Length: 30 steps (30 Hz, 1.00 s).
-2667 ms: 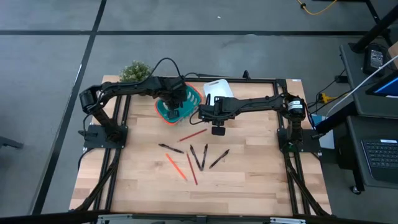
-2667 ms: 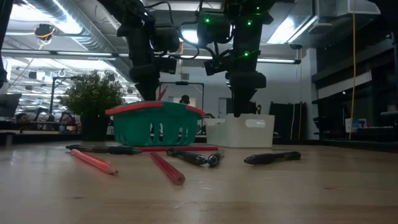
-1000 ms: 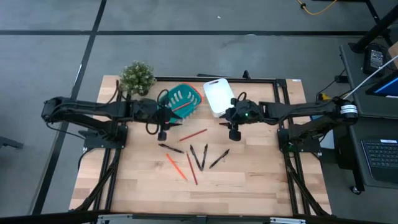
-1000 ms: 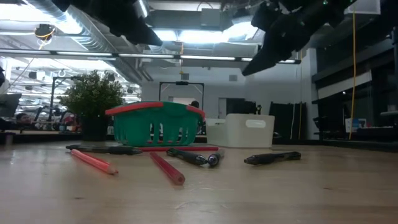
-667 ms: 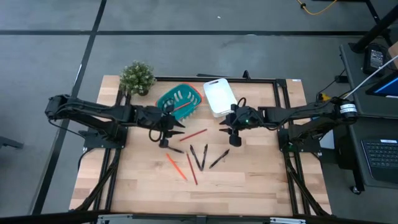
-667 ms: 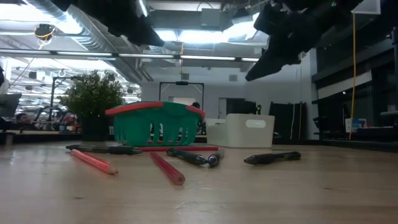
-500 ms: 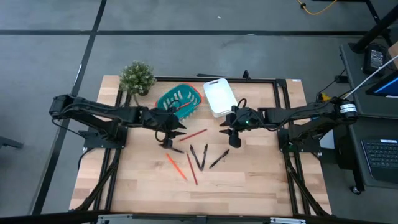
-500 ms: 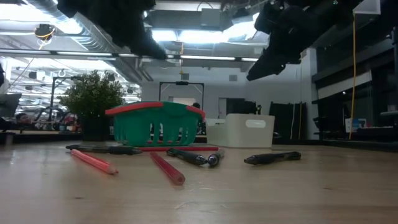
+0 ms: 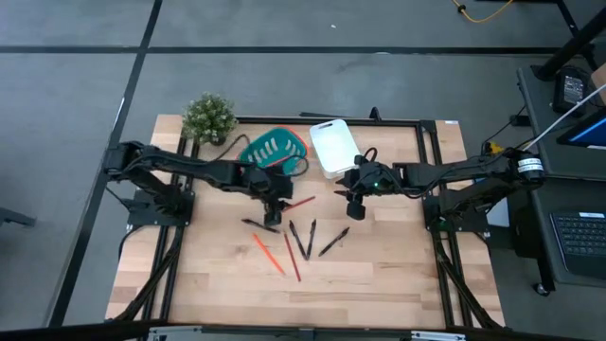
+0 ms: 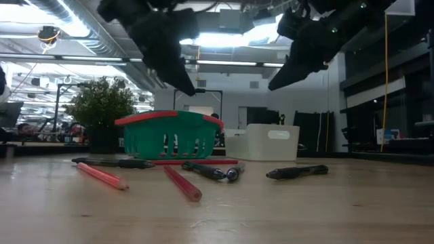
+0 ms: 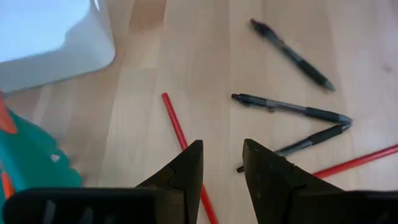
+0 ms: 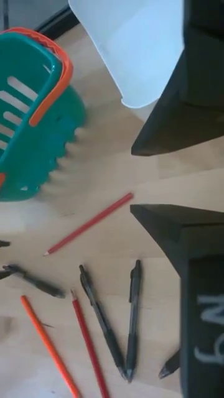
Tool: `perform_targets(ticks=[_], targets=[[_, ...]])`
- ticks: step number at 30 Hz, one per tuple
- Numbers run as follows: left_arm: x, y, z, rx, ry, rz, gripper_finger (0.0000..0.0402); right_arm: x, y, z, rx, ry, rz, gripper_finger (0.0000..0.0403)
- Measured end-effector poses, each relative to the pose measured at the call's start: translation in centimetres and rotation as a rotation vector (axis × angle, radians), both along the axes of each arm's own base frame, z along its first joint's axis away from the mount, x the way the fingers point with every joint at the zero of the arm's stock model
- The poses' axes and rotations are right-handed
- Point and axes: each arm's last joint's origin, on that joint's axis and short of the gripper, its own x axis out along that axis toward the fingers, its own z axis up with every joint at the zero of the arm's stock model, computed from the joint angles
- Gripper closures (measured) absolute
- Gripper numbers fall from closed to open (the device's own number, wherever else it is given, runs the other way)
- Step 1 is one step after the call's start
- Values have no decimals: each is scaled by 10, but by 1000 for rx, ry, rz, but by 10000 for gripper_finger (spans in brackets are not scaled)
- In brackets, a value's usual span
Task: Sort pens & pencils
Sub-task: Adjust the green basket
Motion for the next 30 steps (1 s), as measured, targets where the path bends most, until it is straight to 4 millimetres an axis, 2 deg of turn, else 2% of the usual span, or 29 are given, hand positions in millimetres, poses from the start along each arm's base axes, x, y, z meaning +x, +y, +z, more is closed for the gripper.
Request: perform_targets(ticks=[8,12,19,26,30], targets=[[28,2,-14,-4,152,16,294,0,0,-1,-15,11,12,264],[30,7,-21,-13,179,66,294,-1,0,-1,-20,18,-1,264],[36,7,-39,-17,232,93,294,-4,-5,-3,-122,53,-124,264],[41,14,-63,-19,299,112,294,-4,-5,-2,-127,54,-130,264],[42,16,-66,-26,305,116,294,-4,-5,-2,-129,54,-130,264]])
